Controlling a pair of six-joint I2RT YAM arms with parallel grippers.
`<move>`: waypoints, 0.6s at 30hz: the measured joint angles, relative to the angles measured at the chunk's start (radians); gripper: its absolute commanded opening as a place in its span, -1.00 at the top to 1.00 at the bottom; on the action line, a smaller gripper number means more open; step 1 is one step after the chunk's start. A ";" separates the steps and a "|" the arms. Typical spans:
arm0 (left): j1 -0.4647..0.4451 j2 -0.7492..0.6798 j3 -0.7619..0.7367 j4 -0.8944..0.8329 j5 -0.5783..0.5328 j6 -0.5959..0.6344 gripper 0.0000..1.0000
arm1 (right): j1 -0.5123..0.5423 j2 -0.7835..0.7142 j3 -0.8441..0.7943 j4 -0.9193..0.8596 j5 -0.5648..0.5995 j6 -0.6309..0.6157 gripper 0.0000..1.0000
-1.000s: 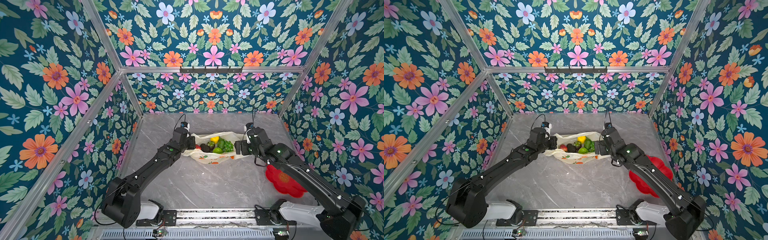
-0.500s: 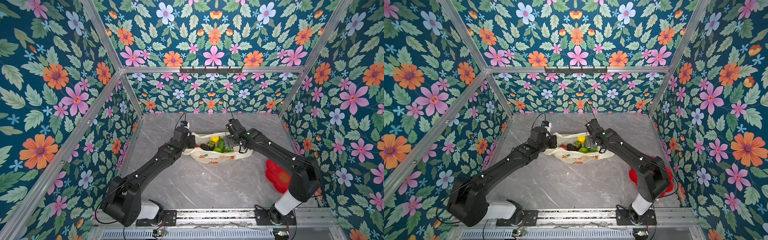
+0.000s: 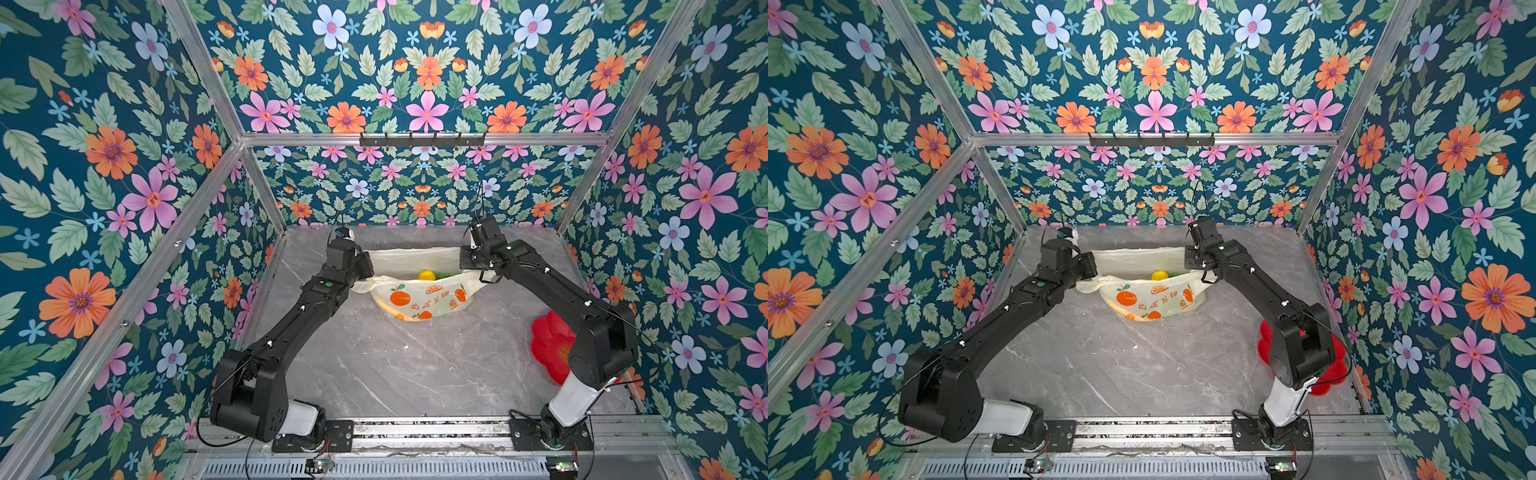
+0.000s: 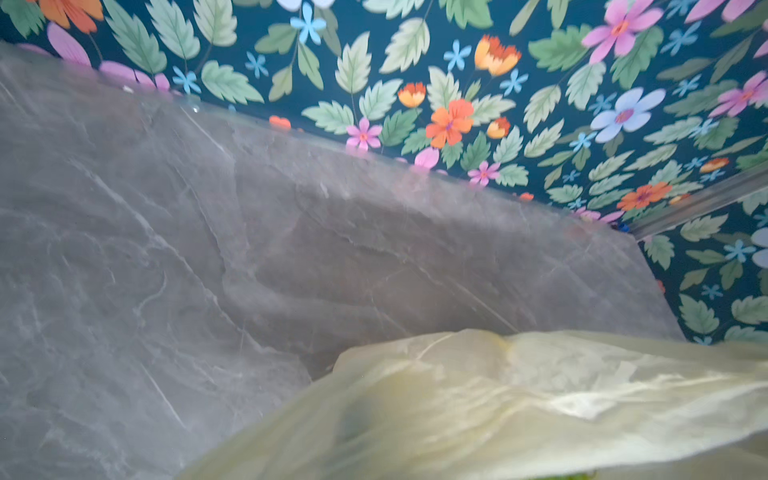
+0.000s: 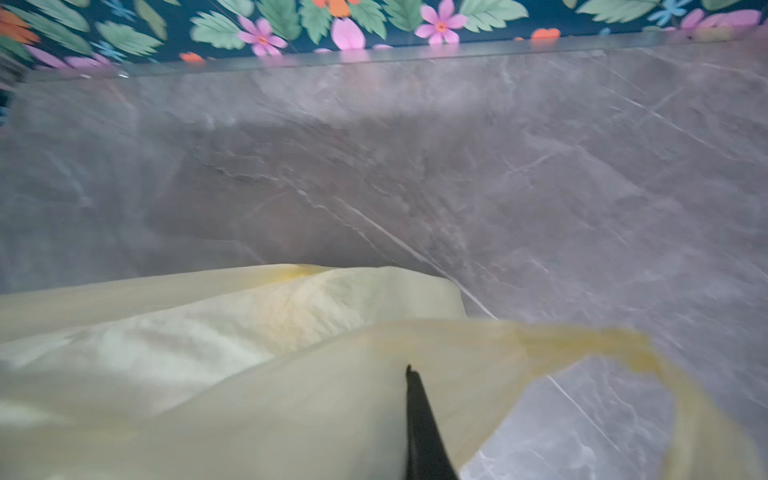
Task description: Take the fake fruits out of the plastic bag
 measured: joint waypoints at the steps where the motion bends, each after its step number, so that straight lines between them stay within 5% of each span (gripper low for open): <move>1: 0.000 -0.001 0.000 0.016 0.002 0.000 1.00 | -0.001 -0.020 -0.019 0.014 -0.015 0.016 1.00; 7: -0.002 0.007 -0.033 0.063 0.025 0.008 0.80 | -0.002 -0.151 -0.210 0.113 -0.080 0.103 1.00; 12: -0.027 0.007 -0.039 -0.066 -0.031 0.003 -0.09 | 0.013 -0.218 -0.361 0.180 -0.115 0.154 1.00; 18: -0.144 -0.057 0.004 -0.301 -0.229 -0.032 -0.67 | 0.090 -0.279 -0.426 0.216 -0.121 0.175 1.00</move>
